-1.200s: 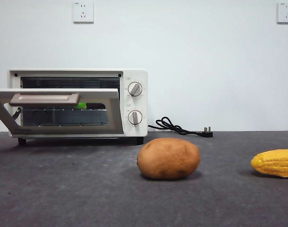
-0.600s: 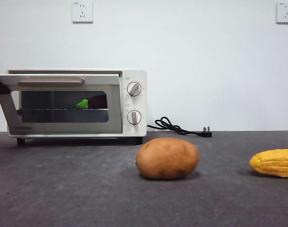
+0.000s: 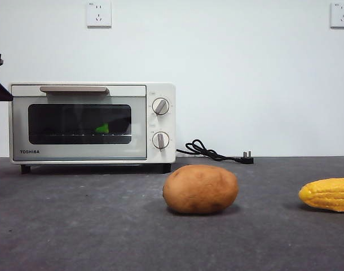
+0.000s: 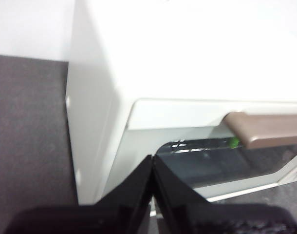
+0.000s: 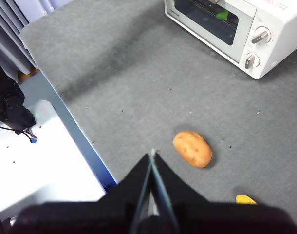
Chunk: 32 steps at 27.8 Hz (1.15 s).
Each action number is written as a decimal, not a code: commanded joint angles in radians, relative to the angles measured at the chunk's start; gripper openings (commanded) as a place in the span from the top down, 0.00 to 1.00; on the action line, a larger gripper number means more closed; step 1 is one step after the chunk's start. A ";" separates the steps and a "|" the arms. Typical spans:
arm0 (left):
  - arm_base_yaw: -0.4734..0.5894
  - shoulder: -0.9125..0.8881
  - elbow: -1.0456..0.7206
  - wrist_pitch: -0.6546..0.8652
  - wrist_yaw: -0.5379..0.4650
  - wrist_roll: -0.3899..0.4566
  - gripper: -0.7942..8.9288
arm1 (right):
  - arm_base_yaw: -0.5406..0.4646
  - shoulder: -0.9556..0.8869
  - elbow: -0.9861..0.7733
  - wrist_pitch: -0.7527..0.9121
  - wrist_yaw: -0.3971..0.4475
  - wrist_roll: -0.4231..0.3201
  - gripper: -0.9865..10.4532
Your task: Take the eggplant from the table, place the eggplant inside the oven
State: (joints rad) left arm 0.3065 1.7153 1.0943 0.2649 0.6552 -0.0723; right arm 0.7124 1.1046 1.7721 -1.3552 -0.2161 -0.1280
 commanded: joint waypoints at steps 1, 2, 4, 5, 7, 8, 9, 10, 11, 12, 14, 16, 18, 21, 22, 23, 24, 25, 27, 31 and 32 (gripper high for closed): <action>-0.008 -0.012 0.015 -0.041 0.002 -0.006 0.92 | 0.002 -0.001 -0.004 -0.024 0.000 -0.004 0.92; -0.011 -0.020 0.018 -0.060 -0.001 -0.006 0.92 | 0.002 -0.001 -0.004 -0.024 0.000 -0.004 0.92; -0.013 -0.040 0.018 -0.090 -0.001 -0.006 0.92 | 0.002 -0.001 -0.004 -0.024 0.000 -0.004 0.92; -0.014 -0.054 0.018 -0.108 -0.002 -0.006 0.92 | 0.002 -0.001 -0.004 -0.024 0.000 -0.004 0.92; -0.016 -0.092 0.018 -0.160 -0.002 -0.006 0.92 | 0.002 -0.001 -0.004 -0.024 0.000 -0.004 0.92; -0.019 -0.111 0.018 -0.188 -0.002 -0.006 0.92 | 0.002 -0.001 -0.004 -0.024 0.000 -0.004 0.92; -0.022 -0.136 0.018 -0.222 -0.002 -0.006 0.92 | 0.002 -0.001 -0.004 -0.024 0.000 -0.004 0.92; -0.025 -0.161 0.018 -0.256 -0.003 -0.006 0.92 | 0.002 -0.001 -0.004 -0.024 0.001 -0.004 0.92; -0.028 -0.190 0.018 -0.289 -0.005 -0.006 0.92 | 0.002 -0.001 -0.004 -0.024 0.006 -0.004 0.91; -0.031 -0.222 0.018 -0.324 -0.005 -0.006 0.92 | 0.002 -0.001 -0.004 -0.023 0.015 -0.004 0.91; -0.041 -0.288 0.018 -0.389 -0.005 -0.007 0.92 | 0.002 -0.001 -0.004 -0.024 0.042 -0.004 0.91; -0.055 -0.360 0.018 -0.452 -0.005 -0.007 0.92 | 0.002 -0.001 -0.004 -0.023 0.069 -0.004 0.91; -0.073 -0.439 0.018 -0.515 -0.006 -0.006 0.92 | 0.002 -0.001 -0.004 -0.023 0.090 -0.004 0.91; -0.101 -0.556 0.018 -0.602 -0.006 -0.006 0.92 | 0.002 -0.001 -0.004 -0.023 0.099 -0.004 0.91; -0.109 -0.590 0.018 -0.634 -0.006 -0.007 0.92 | 0.002 -0.001 -0.004 -0.023 0.103 -0.004 0.91; -0.118 -0.630 0.018 -0.676 -0.006 -0.008 0.92 | 0.002 -0.001 -0.004 -0.023 0.109 -0.004 0.91; -0.129 -0.669 0.018 -0.721 -0.011 -0.008 0.92 | 0.002 -0.001 -0.004 -0.023 0.119 -0.004 0.91; -0.138 -0.702 0.018 -0.761 -0.022 -0.007 0.92 | 0.002 -0.001 -0.004 -0.023 0.125 -0.004 0.91; -0.163 -0.776 0.018 -0.851 -0.052 -0.007 0.92 | 0.002 -0.001 -0.004 -0.023 0.131 -0.004 0.91; -0.198 -0.909 0.018 -0.990 -0.080 -0.010 0.92 | 0.002 -0.001 -0.004 -0.023 0.130 -0.004 0.91; -0.201 -0.935 0.018 -1.016 -0.080 -0.015 0.92 | 0.002 -0.001 -0.004 -0.023 0.131 -0.004 0.91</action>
State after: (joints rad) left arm 0.1097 0.8074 1.1118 -0.7319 0.5812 -0.0738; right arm 0.7124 1.1046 1.7721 -1.3552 -0.0856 -0.1280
